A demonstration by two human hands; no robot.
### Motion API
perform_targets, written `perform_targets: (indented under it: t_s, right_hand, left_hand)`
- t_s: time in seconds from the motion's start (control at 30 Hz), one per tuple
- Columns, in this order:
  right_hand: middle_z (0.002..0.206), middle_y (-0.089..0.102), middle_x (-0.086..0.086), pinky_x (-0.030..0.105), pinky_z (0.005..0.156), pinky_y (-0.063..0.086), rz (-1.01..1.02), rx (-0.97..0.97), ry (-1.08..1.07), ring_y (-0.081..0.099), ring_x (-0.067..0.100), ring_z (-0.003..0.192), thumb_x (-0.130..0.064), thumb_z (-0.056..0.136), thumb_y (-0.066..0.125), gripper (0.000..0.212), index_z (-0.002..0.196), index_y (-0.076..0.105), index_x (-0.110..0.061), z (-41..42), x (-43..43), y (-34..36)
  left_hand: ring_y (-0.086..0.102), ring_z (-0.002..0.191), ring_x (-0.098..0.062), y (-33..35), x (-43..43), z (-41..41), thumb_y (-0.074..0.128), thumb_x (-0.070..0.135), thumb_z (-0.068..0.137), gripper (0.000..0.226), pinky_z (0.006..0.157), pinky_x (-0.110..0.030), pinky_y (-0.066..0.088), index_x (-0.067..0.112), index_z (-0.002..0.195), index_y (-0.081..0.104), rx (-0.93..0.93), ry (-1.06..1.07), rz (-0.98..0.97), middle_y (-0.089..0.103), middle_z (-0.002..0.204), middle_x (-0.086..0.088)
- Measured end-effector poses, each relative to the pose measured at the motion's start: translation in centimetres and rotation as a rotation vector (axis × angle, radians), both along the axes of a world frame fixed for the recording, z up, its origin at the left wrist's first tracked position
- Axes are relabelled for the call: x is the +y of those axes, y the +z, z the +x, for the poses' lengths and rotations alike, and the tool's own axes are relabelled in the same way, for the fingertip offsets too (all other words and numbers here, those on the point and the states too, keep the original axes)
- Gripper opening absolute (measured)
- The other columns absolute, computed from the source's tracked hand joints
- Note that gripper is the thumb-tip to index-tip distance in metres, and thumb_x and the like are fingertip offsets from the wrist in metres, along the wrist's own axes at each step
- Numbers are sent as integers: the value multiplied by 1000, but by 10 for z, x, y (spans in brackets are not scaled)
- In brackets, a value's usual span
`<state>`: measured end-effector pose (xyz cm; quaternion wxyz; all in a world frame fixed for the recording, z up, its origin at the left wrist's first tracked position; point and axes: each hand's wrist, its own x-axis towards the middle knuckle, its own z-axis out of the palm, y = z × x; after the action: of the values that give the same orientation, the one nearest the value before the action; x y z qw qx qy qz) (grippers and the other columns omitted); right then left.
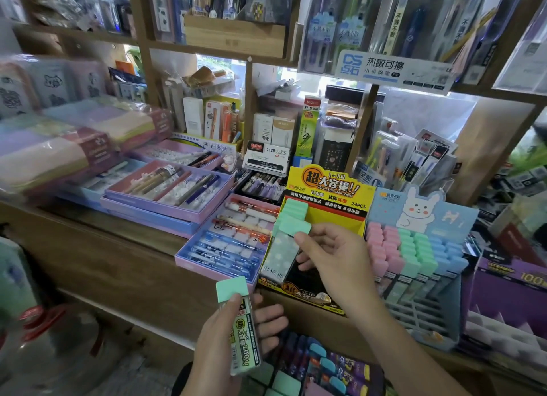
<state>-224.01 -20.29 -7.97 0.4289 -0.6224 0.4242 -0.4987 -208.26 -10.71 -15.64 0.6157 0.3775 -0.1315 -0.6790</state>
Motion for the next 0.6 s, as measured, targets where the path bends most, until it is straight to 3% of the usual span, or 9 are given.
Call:
perform_targets:
  t_s: [0.2, 0.4, 0.5, 0.6]
  right_hand:
    - [80, 75, -1, 25, 67, 62, -73, 80, -38, 75, 14, 70, -11, 92, 75, 21, 89, 70, -30, 0, -3, -8]
    - [82, 76, 0, 33, 70, 64, -70, 139, -22, 75, 15, 72, -10, 91, 76, 13, 103, 77, -7, 0, -6, -14]
    - [78, 76, -1, 29, 68, 63, -83, 178, 27, 74, 14, 70, -10, 90, 77, 9, 91, 78, -19, 2, -6, -12]
    - [77, 75, -2, 25, 64, 61, -77, 206, 35, 73, 13, 67, -10, 89, 78, 26, 86, 71, -34, 5, -6, -14]
  left_hand:
    - [73, 59, -42, -4, -5, 2, 41, 33, 100, 42, 37, -38, 55, -4, 93, 60, 97, 30, 43, 70, 82, -37]
    - [72, 59, -41, -1, -4, 1, 55, 35, 78, 44, 39, -37, 55, -5, 95, 60, 52, 38, 54, 70, 80, -35]
    - [71, 55, -38, 1, -3, 0, 56, 36, 76, 45, 38, -36, 54, -6, 94, 60, 41, 45, 57, 69, 76, -33]
    - [68, 47, -36, 5, -3, -1, 52, 32, 85, 41, 36, -35, 52, -7, 90, 60, 47, 34, 47, 68, 70, -31]
